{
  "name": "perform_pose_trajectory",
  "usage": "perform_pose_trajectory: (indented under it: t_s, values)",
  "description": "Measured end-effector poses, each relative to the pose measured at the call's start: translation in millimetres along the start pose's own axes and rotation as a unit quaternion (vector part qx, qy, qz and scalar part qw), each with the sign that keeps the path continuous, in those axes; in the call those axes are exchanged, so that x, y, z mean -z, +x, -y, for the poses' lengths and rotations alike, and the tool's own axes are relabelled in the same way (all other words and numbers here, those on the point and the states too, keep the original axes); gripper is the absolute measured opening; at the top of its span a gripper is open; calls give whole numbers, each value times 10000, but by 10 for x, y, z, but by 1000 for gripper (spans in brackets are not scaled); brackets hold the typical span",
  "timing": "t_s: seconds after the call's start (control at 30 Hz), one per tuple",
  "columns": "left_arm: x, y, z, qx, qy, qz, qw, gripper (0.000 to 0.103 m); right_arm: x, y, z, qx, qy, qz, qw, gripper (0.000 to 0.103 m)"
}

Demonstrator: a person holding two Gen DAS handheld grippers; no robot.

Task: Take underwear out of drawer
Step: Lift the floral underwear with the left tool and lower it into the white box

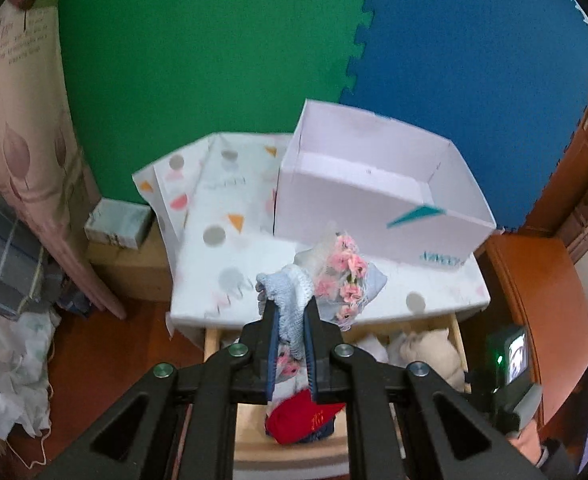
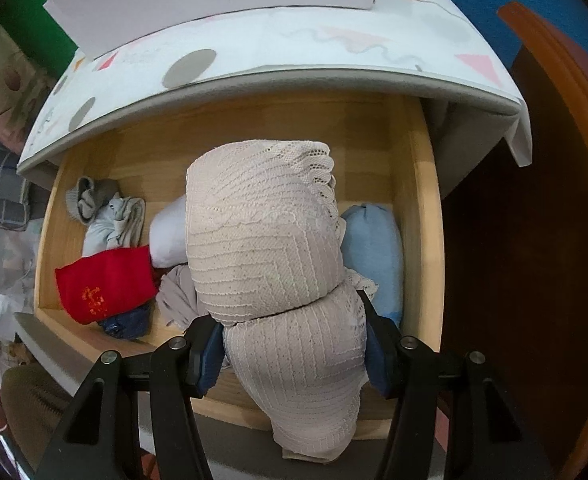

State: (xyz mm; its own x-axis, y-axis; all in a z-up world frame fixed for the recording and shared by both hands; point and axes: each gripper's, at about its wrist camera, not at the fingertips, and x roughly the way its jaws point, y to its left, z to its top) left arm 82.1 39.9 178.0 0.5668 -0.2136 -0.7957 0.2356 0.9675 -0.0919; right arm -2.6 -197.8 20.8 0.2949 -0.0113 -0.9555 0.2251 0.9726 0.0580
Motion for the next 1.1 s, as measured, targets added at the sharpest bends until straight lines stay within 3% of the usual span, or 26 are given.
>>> perform_pose_trajectory:
  t_s: [0.3,0.43,0.6,0.7,0.9,1.1]
  values:
    - [-765,-237,123,-20,225,613,9979,11,-13,60,-52,57,26,-48,10000,55]
    - [-1162,-137,234,53,361,777,9963,11,-12,65,-28,-3,98,-40,9999,54]
    - [-1513,305,361,189,474,649,9966,11,3,41,30,-88,206,-2,9997,55]
    - [-1620,736,431,208,538,373,9976,11,8,36,61,-149,245,-16,9996,55]
    - [-1509,1419,423,-69,385,-216,9990,11,-3,25,105,-217,232,-61,9995,55]
    - [-1385,1656,322,-421,225,-495,9976,11,-2,22,132,-294,296,-65,9991,55]
